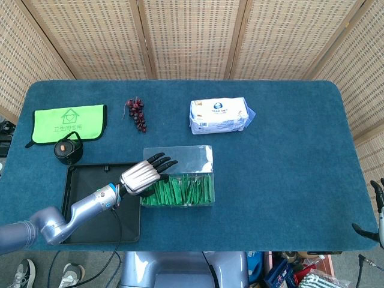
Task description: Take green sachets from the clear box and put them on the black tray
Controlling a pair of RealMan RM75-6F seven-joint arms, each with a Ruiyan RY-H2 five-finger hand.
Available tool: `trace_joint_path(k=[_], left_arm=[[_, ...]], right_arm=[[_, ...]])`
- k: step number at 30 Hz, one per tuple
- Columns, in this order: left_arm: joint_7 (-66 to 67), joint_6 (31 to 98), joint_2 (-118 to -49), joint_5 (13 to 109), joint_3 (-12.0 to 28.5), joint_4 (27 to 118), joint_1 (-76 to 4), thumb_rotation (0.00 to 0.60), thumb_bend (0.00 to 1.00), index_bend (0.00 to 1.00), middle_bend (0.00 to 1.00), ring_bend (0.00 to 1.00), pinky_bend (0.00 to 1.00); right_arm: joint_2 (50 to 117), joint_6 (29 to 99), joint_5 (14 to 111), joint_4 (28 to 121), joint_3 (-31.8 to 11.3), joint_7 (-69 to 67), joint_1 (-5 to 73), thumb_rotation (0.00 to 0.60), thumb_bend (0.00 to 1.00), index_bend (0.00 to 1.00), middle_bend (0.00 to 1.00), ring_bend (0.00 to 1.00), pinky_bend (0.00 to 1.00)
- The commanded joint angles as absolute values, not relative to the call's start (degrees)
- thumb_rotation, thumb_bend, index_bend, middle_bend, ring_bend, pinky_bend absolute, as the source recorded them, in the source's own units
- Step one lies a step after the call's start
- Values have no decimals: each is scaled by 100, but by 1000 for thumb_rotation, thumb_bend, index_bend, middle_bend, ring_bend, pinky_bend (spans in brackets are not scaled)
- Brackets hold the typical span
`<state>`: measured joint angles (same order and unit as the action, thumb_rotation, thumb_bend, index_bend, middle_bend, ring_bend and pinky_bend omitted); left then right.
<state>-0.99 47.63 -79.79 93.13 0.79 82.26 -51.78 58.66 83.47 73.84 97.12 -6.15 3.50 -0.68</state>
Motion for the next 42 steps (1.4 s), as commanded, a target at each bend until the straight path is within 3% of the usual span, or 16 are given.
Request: trace_joint_path(k=[1, 28, 34, 39, 42], left_arm=[[-87, 4791, -7976, 9298, 84, 8229, -5173, 600, 337, 390, 0, 0, 0], [132, 4557, -8315, 9077, 37, 8081, -5315, 600, 350, 434, 0, 0, 0], [166, 4490, -8413, 9038, 18, 8040, -5350, 600, 355, 578, 0, 0, 0], [172, 4510, -8424, 9018, 31, 8042, -5356, 600, 455, 699, 0, 0, 0], [187, 4553, -8400, 9009, 46, 8069, -5351, 600, 484, 718, 0, 0, 0]], right_arm=[[5863, 8346, 7382, 9711, -616, 345, -68, 600, 0, 0, 0, 0, 0], [5830, 8258, 7369, 9690, -601, 250, -41, 600, 0, 0, 0, 0, 0], [5821, 8228, 7362, 9682, -597, 217, -33, 600, 0, 0, 0, 0, 0], [5809, 8221, 7375, 9685, -591, 188, -33, 600, 0, 0, 0, 0, 0], [5801, 8223, 7382, 9681, -588, 169, -36, 600, 0, 0, 0, 0, 0]])
